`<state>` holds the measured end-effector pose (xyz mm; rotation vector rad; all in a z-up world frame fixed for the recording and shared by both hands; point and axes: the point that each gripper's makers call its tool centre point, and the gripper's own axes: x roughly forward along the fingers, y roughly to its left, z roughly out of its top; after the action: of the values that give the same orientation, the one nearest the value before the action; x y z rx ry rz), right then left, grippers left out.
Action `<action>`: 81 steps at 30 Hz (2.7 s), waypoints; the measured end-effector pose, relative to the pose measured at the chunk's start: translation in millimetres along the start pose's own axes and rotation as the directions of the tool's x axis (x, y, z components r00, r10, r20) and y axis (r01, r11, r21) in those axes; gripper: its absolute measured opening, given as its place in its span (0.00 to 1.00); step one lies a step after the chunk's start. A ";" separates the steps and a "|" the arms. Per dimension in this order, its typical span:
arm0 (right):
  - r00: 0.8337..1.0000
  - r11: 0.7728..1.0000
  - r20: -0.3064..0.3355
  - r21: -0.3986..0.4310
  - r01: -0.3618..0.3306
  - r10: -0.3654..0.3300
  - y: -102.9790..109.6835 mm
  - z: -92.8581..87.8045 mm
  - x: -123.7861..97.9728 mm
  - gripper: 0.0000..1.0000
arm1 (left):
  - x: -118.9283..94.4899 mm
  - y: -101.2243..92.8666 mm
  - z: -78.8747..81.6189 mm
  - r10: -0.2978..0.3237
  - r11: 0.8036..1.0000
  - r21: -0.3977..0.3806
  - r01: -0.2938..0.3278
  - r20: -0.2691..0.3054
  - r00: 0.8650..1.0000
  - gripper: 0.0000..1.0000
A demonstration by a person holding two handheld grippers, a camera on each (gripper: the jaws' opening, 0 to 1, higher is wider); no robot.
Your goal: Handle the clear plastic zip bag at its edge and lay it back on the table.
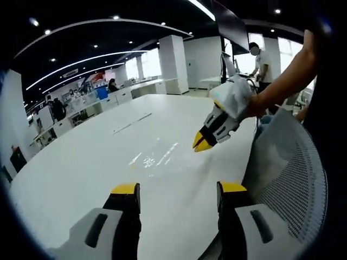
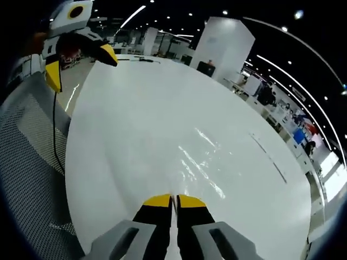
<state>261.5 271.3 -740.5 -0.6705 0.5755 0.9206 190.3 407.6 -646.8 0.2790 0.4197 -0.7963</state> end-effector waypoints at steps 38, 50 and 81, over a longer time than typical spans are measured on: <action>0.998 0.996 0.045 0.071 -0.058 0.055 21.4 2.8 4.8 0.32 | -1.9 -8.5 -20.4 -0.008 0.999 -0.033 0.008 -0.015 1.000 0.54; 0.998 0.992 0.070 0.122 -0.018 0.010 13.5 4.0 -14.6 0.42 | 2.2 -8.7 -20.0 -0.020 0.999 -0.047 0.020 -0.006 1.000 0.56; 0.990 0.963 0.068 0.249 0.102 -0.123 -1.7 -39.8 -95.9 0.58 | 13.1 -11.4 -28.8 -0.066 0.997 -0.044 0.064 -0.024 0.998 0.55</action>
<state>209.8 191.3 -699.1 -0.4349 0.5600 0.7521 182.7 403.0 -679.3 0.2364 0.4710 -0.8471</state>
